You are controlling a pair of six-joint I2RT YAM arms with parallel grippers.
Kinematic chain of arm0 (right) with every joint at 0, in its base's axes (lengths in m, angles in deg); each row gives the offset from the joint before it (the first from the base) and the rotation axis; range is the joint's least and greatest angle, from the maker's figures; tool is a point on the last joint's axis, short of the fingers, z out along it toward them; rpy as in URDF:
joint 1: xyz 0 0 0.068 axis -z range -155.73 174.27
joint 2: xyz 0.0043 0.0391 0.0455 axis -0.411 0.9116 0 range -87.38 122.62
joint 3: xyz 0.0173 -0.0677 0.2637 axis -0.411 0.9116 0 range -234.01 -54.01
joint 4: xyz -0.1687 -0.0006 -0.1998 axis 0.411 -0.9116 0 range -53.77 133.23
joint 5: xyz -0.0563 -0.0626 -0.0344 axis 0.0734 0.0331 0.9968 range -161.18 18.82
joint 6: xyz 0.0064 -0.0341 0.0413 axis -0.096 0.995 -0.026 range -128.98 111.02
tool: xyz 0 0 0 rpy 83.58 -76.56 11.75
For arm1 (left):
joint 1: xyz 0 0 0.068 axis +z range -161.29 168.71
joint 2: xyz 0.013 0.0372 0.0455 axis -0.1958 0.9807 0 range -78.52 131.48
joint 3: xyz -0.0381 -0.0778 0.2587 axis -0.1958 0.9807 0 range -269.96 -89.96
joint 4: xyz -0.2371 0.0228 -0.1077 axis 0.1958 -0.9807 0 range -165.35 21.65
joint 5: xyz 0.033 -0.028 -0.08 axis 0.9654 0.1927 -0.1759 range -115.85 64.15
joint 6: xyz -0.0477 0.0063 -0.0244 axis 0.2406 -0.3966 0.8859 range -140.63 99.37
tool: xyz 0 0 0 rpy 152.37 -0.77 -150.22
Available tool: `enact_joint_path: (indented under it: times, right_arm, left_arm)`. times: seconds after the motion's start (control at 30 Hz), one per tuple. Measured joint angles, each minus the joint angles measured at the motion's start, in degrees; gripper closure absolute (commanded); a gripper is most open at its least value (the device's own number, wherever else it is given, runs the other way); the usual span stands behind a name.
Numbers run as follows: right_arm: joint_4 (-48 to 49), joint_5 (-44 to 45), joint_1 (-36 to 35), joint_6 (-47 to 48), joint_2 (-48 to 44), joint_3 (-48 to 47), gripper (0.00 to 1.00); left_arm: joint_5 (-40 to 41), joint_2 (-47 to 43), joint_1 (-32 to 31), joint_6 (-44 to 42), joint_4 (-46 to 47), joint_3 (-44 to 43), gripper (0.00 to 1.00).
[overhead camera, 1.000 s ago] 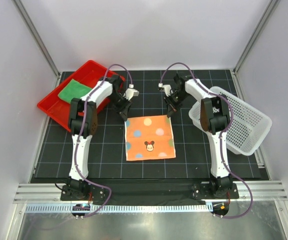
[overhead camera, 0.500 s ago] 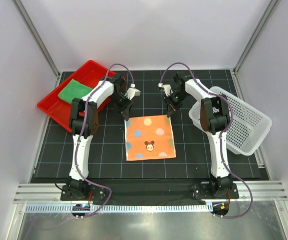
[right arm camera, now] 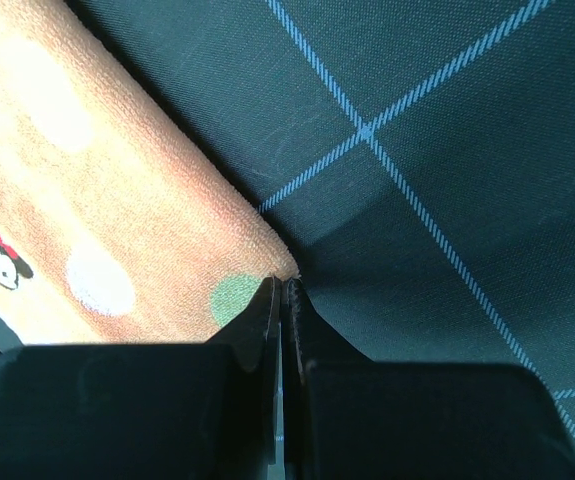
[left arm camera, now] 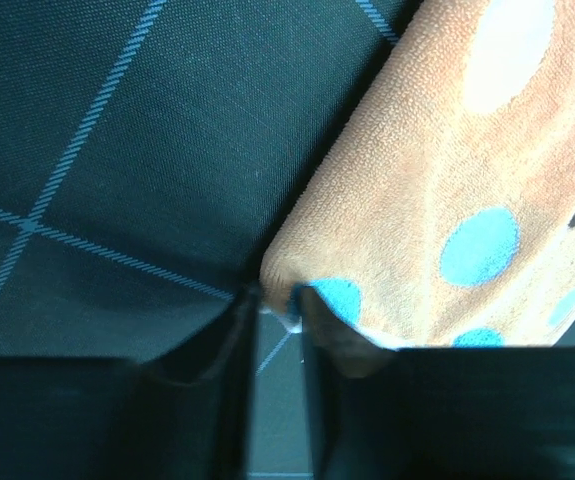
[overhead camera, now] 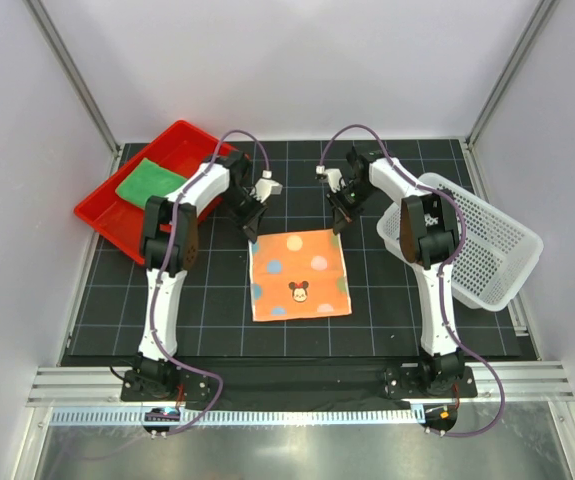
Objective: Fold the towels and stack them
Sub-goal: Fold the towel
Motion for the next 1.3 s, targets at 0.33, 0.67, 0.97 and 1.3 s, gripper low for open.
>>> enact_joint_path:
  times: [0.33, 0.67, 0.97, 1.3]
  right_arm:
    - [7.5, 4.9, 0.4, -1.9, -6.1, 8.2, 0.99]
    - [17.9, 8.4, 1.1, -3.9, -12.2, 14.3, 0.99]
    - [25.6, 11.1, 1.1, -5.8, -16.3, 19.8, 0.99]
    - [33.5, 12.3, 1.1, -7.5, -23.3, 26.3, 0.99]
  left_arm:
    - [2.8, 0.3, -0.5, 1.1, 1.5, -0.7, 1.00]
    - [4.0, -0.3, -0.5, 2.9, 8.1, -0.5, 1.00]
    - [6.5, -6.4, -0.7, 4.0, 11.7, 0.4, 1.00]
    - [7.7, -10.9, -0.9, 4.0, 13.9, 3.9, 1.00]
